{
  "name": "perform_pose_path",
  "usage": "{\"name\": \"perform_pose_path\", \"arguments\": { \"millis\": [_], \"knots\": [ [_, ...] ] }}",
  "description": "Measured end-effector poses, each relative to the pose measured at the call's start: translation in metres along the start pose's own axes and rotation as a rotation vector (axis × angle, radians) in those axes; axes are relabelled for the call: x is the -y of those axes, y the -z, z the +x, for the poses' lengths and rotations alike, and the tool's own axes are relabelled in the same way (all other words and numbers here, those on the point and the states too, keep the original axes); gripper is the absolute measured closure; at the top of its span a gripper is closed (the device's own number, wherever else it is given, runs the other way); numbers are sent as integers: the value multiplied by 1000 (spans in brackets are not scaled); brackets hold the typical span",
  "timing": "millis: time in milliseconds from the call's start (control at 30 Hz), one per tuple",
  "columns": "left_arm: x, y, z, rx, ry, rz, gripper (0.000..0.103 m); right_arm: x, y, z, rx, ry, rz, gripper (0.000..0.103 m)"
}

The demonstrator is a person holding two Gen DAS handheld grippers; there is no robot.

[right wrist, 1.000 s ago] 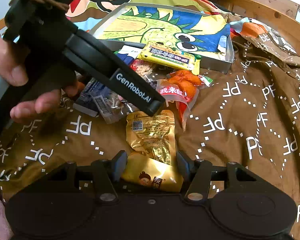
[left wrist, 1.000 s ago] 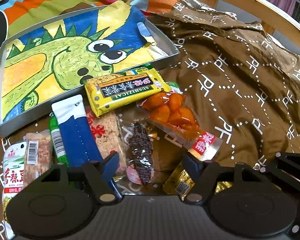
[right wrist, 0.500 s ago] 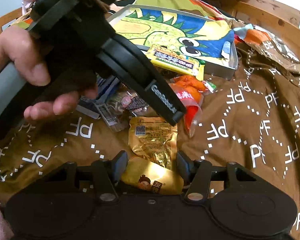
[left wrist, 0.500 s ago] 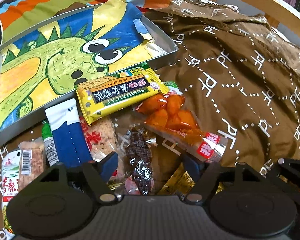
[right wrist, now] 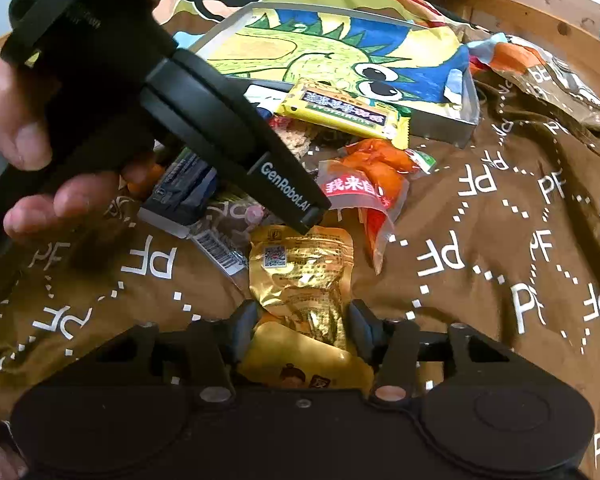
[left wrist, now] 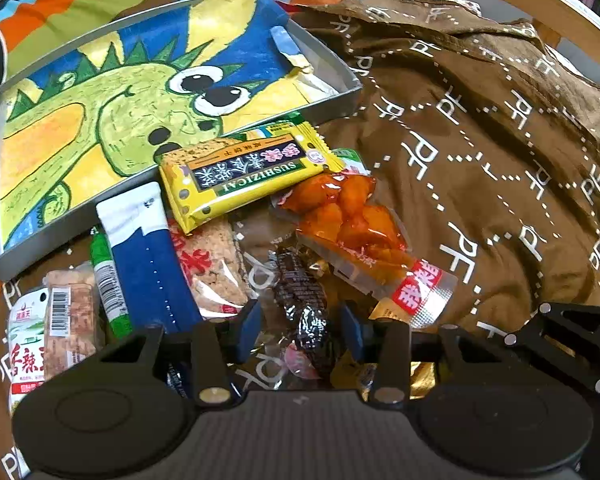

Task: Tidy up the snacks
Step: 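Close the right tool on the gold foil packet while the left tool grasps the dark brown snack, then lift the gold packet with the right tool while the left tool carries the brown snack over the tray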

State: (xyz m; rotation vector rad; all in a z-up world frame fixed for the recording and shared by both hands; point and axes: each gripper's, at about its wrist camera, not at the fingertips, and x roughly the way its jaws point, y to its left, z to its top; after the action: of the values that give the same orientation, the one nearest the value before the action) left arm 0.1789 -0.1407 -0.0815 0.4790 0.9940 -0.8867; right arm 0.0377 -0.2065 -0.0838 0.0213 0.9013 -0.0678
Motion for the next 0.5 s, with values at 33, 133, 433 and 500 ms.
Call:
{"name": "perform_pose_path", "arguments": {
  "millis": [33, 133, 433, 500],
  "knots": [
    [-1, 0, -1, 3, 11, -6, 47, 0, 0, -3, -6, 4, 5, 54],
    [-4, 2, -3, 9, 32, -30, 45, 0, 4, -16, -11, 31, -4, 55],
    [4, 1, 4, 10, -16, 7, 51, 15, 0, -26, 44, 139, 3, 55],
    [4, 1, 2, 10, -19, 4, 56, 14, 0, -27, 51, 142, -9, 55]
  ]
}}
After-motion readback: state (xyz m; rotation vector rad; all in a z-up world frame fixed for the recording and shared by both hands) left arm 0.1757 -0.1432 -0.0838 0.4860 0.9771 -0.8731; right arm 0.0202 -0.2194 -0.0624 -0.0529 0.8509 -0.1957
